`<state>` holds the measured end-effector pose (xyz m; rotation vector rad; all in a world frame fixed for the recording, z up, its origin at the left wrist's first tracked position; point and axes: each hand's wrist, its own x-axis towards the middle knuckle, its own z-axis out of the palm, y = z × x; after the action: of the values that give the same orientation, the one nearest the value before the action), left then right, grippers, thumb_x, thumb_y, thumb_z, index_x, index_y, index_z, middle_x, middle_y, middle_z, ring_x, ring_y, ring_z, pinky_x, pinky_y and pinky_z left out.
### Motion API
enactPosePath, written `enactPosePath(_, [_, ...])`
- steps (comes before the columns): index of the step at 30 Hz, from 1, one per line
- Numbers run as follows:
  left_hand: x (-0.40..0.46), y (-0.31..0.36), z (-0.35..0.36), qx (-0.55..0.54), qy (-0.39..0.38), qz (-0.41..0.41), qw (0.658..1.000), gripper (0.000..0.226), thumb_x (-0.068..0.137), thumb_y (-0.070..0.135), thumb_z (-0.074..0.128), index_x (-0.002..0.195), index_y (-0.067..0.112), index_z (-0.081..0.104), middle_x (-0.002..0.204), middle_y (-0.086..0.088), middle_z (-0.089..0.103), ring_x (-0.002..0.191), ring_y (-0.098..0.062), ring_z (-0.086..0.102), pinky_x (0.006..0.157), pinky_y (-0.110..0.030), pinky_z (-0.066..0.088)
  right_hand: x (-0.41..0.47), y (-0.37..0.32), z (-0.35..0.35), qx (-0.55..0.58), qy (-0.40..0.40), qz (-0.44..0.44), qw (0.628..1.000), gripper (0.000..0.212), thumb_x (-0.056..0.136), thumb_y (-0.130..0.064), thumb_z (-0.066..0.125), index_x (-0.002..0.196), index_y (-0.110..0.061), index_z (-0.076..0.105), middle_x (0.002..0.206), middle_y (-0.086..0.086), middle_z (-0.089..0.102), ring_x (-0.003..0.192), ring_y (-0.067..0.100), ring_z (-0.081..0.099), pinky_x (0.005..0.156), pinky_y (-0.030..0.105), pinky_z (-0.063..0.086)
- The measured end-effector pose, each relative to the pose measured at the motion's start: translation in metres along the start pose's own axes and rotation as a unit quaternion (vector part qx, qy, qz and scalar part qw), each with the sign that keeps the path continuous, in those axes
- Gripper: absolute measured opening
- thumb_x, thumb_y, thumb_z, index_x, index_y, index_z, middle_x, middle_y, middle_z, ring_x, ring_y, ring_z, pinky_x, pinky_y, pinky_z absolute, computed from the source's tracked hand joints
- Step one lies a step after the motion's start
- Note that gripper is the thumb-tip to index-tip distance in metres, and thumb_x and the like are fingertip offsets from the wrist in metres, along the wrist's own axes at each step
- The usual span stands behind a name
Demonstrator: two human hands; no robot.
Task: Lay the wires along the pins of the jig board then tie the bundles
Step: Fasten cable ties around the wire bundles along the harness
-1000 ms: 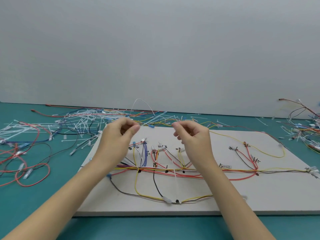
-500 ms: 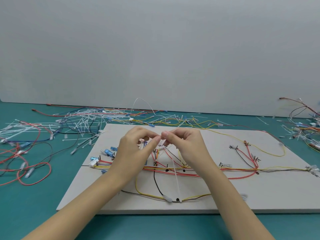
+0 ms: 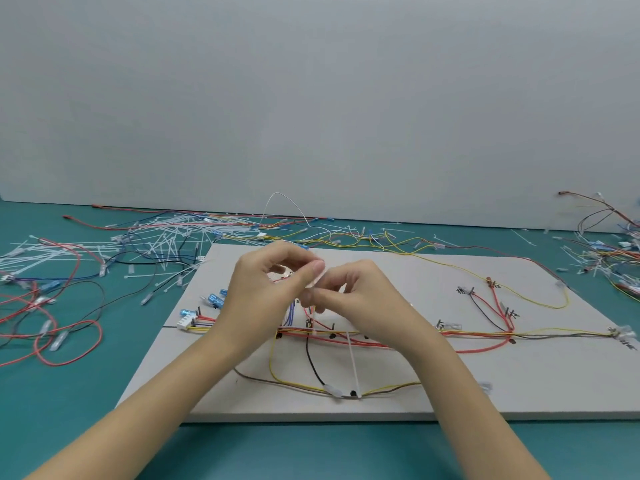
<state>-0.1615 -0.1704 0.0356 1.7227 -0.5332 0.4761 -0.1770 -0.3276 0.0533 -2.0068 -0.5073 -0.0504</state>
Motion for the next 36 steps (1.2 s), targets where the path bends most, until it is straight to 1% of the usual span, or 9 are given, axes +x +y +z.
enactPosePath(2, [0.004,0.001,-0.004,-0.056,0.032,-0.03,0.997,0.01,0.082,0.013,0.074,0.078,0.021,0.073,0.074,0.004,0.073,0.071,-0.01,0.067,0.07,-0.021,0.052,-0.001,-0.001,-0.009,0.032,0.006,0.006,0.999,0.019,0.086,-0.018,0.072,0.076,-0.002,0.075,0.056,-0.005,0.062,0.045,-0.002,0.046,0.047,0.006,0.032])
enactPosePath(4, [0.007,0.001,-0.009,-0.102,0.053,-0.055,0.992,0.006,0.081,0.012,0.073,0.078,0.017,0.072,0.07,0.0,0.073,0.067,-0.009,0.068,0.067,-0.016,0.052,-0.002,0.0,-0.02,0.052,0.012,0.014,0.998,0.019,0.086,-0.022,0.072,0.079,-0.005,0.077,0.065,-0.001,0.068,0.058,0.0,0.056,0.059,0.009,0.042])
enactPosePath(8, [0.009,-0.001,-0.016,-0.103,0.044,-0.075,0.991,0.003,0.08,0.012,0.073,0.078,0.015,0.073,0.069,-0.002,0.074,0.065,-0.009,0.07,0.065,-0.014,0.052,-0.005,0.005,-0.037,0.078,0.032,0.044,0.995,0.016,0.087,-0.023,0.069,0.079,-0.011,0.077,0.07,0.0,0.071,0.069,0.007,0.061,0.065,0.014,0.045])
enactPosePath(15, [0.003,-0.008,-0.01,0.014,-0.015,-0.049,0.999,0.011,0.085,0.012,0.072,0.076,0.019,0.075,0.073,0.004,0.074,0.075,-0.012,0.07,0.073,-0.018,0.052,-0.002,0.013,-0.043,0.18,0.144,0.11,0.967,0.011,0.079,-0.022,0.075,0.07,-0.016,0.075,0.067,0.0,0.068,0.065,0.01,0.062,0.06,0.018,0.049])
enactPosePath(19, [-0.002,-0.01,-0.006,0.034,-0.026,-0.048,0.998,0.013,0.085,0.014,0.072,0.076,0.023,0.074,0.075,0.007,0.074,0.077,-0.01,0.069,0.076,-0.02,0.052,-0.001,0.014,-0.044,0.286,0.138,0.16,0.935,0.018,0.062,-0.028,0.08,0.069,-0.014,0.073,0.064,0.001,0.064,0.057,0.01,0.061,0.053,0.018,0.05])
enactPosePath(23, [-0.007,-0.011,-0.001,0.08,-0.038,-0.038,0.995,0.01,0.08,0.024,0.076,0.074,0.031,0.074,0.076,0.016,0.071,0.087,-0.006,0.062,0.081,-0.026,0.047,0.0,0.017,-0.042,0.359,0.089,0.173,0.913,0.019,0.066,-0.027,0.077,0.075,-0.012,0.07,0.068,0.001,0.065,0.061,0.011,0.064,0.054,0.019,0.053])
enactPosePath(30, [-0.015,-0.015,0.008,0.13,-0.036,0.0,0.991,0.014,0.078,0.024,0.079,0.076,0.036,0.073,0.078,0.023,0.065,0.099,-0.002,0.054,0.083,-0.014,0.04,0.004,0.025,-0.037,0.368,0.127,0.159,0.907,0.02,0.067,-0.026,0.077,0.08,-0.011,0.074,0.074,0.001,0.069,0.063,0.012,0.065,0.056,0.02,0.054])
enactPosePath(34, [-0.018,-0.018,0.015,0.216,-0.038,0.066,0.973,0.008,0.078,0.026,0.079,0.082,0.03,0.073,0.084,0.027,0.064,0.108,-0.006,0.046,0.093,-0.037,0.038,0.004,0.028,-0.035,0.296,0.163,0.118,0.934,0.011,0.085,-0.016,0.07,0.086,-0.005,0.07,0.078,0.006,0.071,0.066,0.015,0.066,0.057,0.023,0.054])
enactPosePath(36, [-0.018,-0.02,0.02,0.285,-0.027,0.112,0.952,0.011,0.082,0.03,0.076,0.092,0.027,0.073,0.1,0.019,0.066,0.115,-0.015,0.041,0.095,-0.039,0.031,0.004,0.028,-0.038,0.233,0.201,0.1,0.946,0.01,0.087,-0.012,0.068,0.087,-0.002,0.069,0.075,0.008,0.072,0.063,0.014,0.066,0.052,0.023,0.053])
